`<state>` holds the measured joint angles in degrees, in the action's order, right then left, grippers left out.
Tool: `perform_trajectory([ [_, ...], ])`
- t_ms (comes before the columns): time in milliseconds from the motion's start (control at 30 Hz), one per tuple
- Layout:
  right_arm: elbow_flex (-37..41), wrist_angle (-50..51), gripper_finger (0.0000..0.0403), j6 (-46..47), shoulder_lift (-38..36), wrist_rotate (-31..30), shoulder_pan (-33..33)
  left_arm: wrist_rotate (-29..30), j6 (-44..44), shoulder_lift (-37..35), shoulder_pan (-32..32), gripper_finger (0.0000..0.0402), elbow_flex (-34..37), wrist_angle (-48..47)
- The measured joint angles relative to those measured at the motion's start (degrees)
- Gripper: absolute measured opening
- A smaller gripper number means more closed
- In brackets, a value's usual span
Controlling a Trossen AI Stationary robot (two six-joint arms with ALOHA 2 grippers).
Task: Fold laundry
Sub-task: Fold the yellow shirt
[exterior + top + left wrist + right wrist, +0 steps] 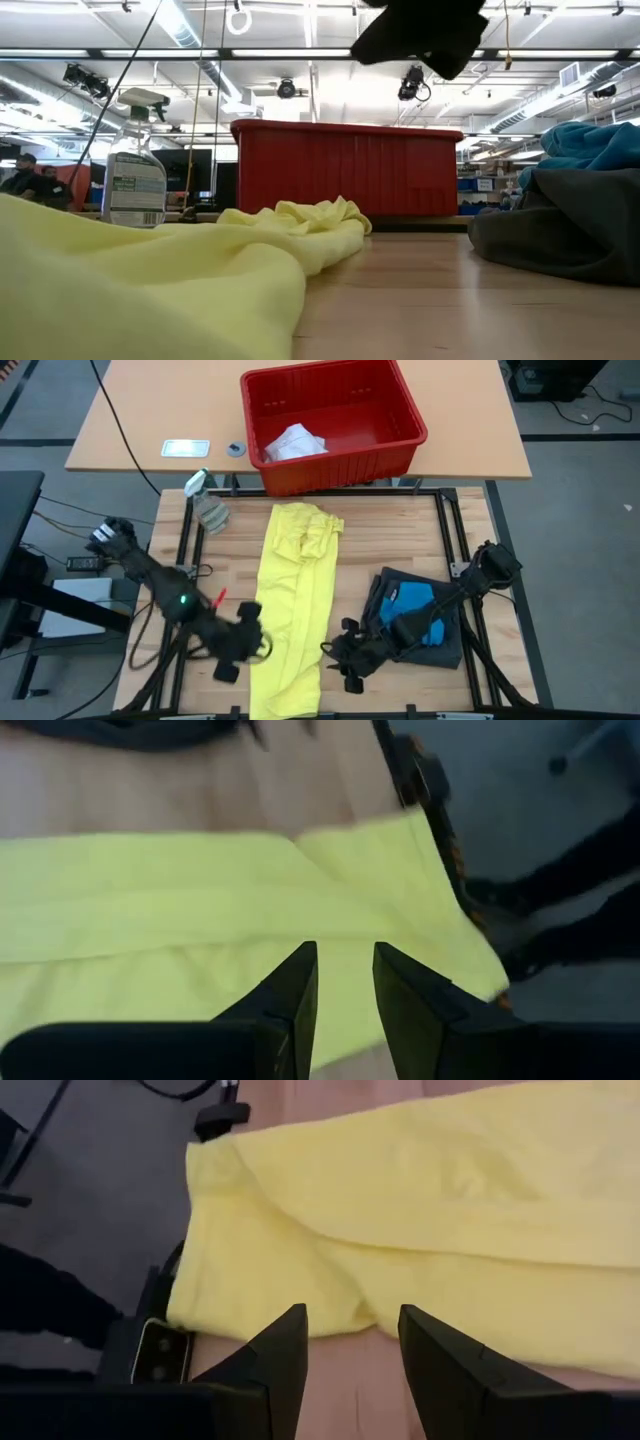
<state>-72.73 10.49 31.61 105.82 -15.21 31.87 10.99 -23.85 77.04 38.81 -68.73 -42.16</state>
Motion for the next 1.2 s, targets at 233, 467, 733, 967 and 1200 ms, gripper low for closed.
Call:
perform_trajectory([
  [233, -3.54, -0.06, 0.0166, -2.98, 2.11, 2.56, -2.1, 1.3, -9.15, 3.74, 9.7, 0.0105, 12.72, 9.45],
  [467, -22.39, 9.77, 0.0166, -4.79, 16.35, 7.97, -1.83, 1.35, -14.13, 4.02, 13.71, 0.0105, 21.11, 31.02],
  [733, -40.54, 20.8, 0.0166, -3.23, 28.27, 14.22, 1.16, 2.41, -15.63, 4.77, 15.44, 0.0121, 25.21, 37.47],
  [967, -46.51, 26.77, 0.0166, -0.49, 34.75, 16.04, 1.81, 2.36, -5.14, 13.07, 17.24, 0.019, 26.19, 49.48],
  [1200, -46.45, 26.44, 0.0162, 2.43, 36.57, 16.16, 0.63, 2.29, -3.53, 20.26, 17.16, 0.021, 26.21, 51.37],
])
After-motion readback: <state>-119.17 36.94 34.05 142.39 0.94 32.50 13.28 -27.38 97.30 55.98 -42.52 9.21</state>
